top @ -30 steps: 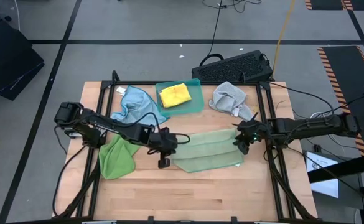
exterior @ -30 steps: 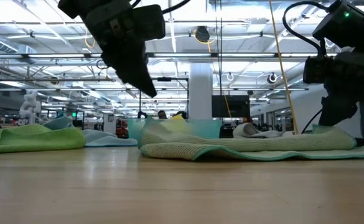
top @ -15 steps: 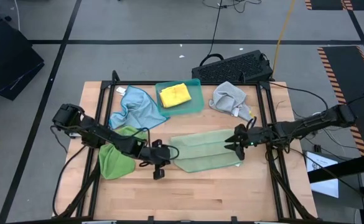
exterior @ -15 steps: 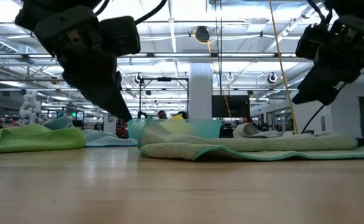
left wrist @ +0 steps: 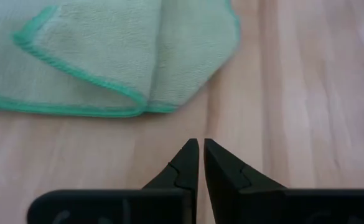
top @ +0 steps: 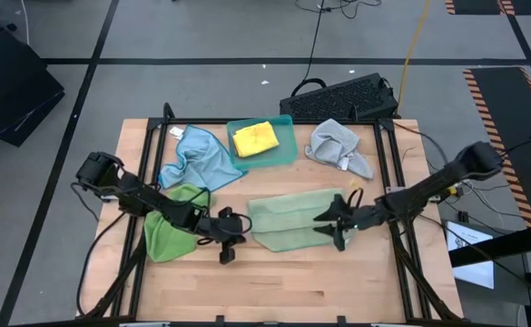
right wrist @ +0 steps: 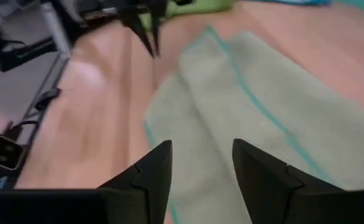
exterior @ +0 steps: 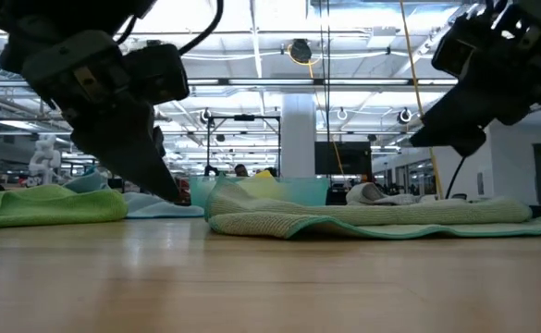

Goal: Fold microfiber towels
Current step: Fold the light green microfiber cloth

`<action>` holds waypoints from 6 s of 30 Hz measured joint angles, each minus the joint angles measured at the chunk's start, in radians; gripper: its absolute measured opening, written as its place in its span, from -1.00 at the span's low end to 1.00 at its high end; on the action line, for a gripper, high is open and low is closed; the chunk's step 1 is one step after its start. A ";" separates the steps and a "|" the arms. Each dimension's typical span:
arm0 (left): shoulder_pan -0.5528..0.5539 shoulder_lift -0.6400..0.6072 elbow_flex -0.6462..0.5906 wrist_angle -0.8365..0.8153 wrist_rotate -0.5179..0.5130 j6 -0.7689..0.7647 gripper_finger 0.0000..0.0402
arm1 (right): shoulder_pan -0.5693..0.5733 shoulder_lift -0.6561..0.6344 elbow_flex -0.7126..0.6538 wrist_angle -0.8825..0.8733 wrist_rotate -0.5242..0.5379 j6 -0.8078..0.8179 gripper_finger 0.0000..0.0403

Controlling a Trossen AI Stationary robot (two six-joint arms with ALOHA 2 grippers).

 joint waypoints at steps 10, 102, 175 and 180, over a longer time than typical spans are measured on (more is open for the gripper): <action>0.017 0.000 -0.065 0.090 -0.053 0.048 -0.87 | 0.045 0.388 0.244 0.066 0.095 -0.122 -0.29; 0.080 0.080 0.017 0.199 0.029 0.236 -0.87 | 0.079 0.412 0.409 -0.222 0.227 -0.134 -0.99; -0.072 -0.060 -0.010 0.074 -0.438 0.463 -0.87 | -0.086 0.413 0.409 -0.075 0.341 0.100 -0.99; 0.038 0.049 -0.031 0.218 -0.267 0.443 -0.87 | -0.137 0.421 0.409 -0.075 0.270 0.090 -0.99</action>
